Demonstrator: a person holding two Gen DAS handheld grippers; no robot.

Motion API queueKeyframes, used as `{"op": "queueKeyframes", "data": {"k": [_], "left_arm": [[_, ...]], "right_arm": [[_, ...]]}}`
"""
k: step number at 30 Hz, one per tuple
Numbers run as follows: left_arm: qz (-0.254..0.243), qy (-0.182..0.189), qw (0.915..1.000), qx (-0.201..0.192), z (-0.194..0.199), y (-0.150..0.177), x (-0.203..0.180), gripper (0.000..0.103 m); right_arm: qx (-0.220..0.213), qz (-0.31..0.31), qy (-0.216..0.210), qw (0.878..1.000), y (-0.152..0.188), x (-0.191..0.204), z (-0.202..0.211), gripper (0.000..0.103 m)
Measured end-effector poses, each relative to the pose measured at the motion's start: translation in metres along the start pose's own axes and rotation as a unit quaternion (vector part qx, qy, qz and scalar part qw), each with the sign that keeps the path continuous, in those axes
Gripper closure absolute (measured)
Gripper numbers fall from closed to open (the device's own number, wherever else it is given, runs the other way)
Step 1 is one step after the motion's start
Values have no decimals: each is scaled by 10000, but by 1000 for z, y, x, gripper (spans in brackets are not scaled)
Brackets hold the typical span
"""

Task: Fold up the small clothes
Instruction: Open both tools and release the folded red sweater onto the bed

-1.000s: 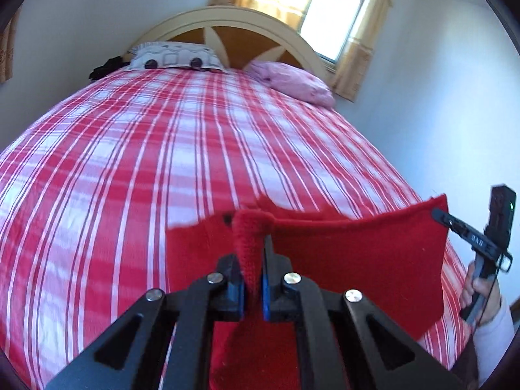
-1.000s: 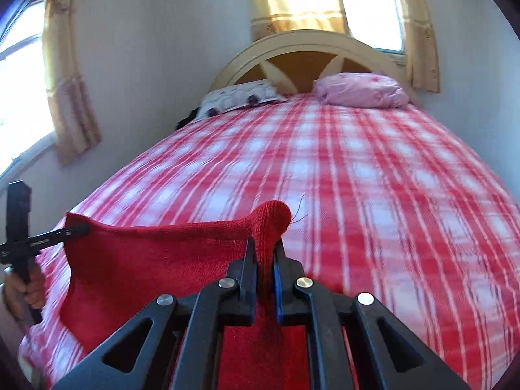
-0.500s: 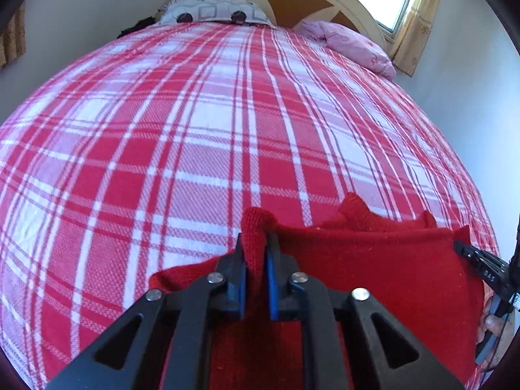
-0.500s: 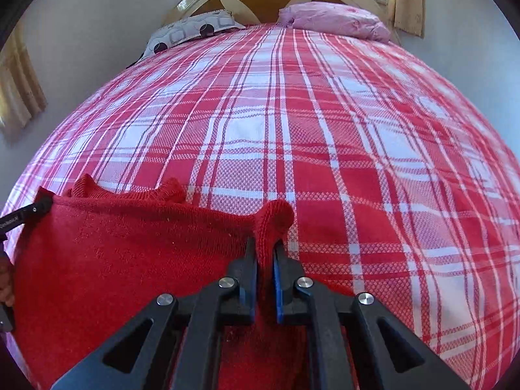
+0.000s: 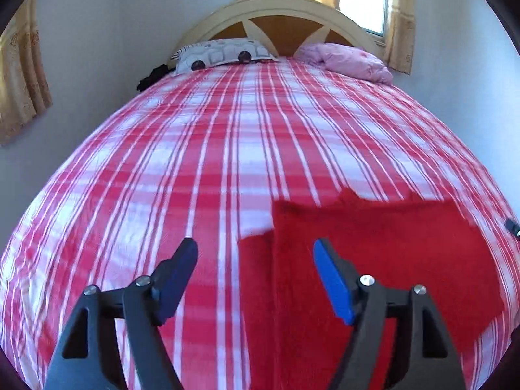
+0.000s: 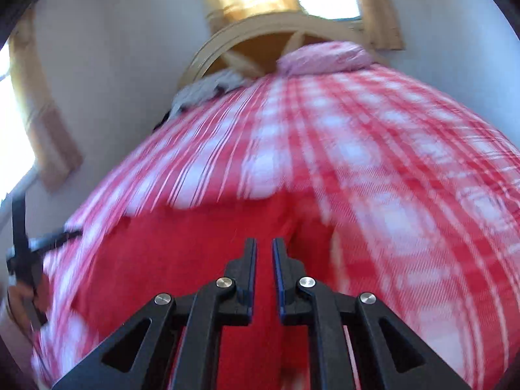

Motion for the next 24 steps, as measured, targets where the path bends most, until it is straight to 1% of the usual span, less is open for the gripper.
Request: {"op": "queueKeyframes", "data": {"k": [2, 3, 4, 5, 6, 10, 12, 13, 14, 15, 17, 20, 22, 24], "left_arm": [[61, 154, 9998, 79, 8, 22, -6, 26], [131, 210, 9996, 102, 13, 38, -10, 26], [165, 227, 9995, 119, 13, 44, -12, 26], [219, 250, 9994, 130, 14, 54, -15, 26], [279, 295, 9990, 174, 16, 65, -18, 26], [479, 539, 9968, 330, 11, 86, -32, 26], [392, 454, 9975, 377, 7, 90, -35, 26], [305, 331, 9982, 385, 3, 91, -36, 26], [275, 270, 9985, 396, 2, 93, -36, 26], [283, 243, 9983, 438, -2, 96, -35, 26], [386, 289, 9976, 497, -5, 101, -31, 25], [491, 325, 9973, 433, -4, 104, -27, 22], [531, 323, 9971, 437, -4, 107, -26, 20], [596, 358, 9966, 438, -5, 109, -25, 20]], "right_arm": [[122, 206, 173, 9996, 30, 9, 6, 93], [169, 260, 271, 9992, 40, 9, 7, 93], [239, 268, 356, 9987, 49, 9, 7, 93], [286, 199, 350, 9988, 56, 7, 5, 93], [298, 58, 219, 9993, 61, 7, 6, 93], [236, -269, 58, 9993, 61, 2, 11, 93], [191, -521, -75, 9984, 60, -3, 15, 92], [188, -630, -107, 9978, 61, -6, 16, 85], [186, -731, -174, 9970, 62, -8, 16, 74], [187, -774, -202, 9966, 64, -8, 16, 71], [127, -802, -184, 9965, 61, -11, 17, 70], [35, -811, -164, 9966, 58, -12, 18, 69], [184, -679, 11, 9975, 60, -13, 9, 69], [265, -545, -6, 9982, 64, -11, 2, 70]]}}
Point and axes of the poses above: each gripper's, at about its wrist camera, not at the fingertips, and z roughly against the way its jaws point, x to its left, y to its underside, the point moved 9 cm from there along -z, roughly the way its jaws point, and after that the axes turned 5 degrees about y, right-handed, at the moved point
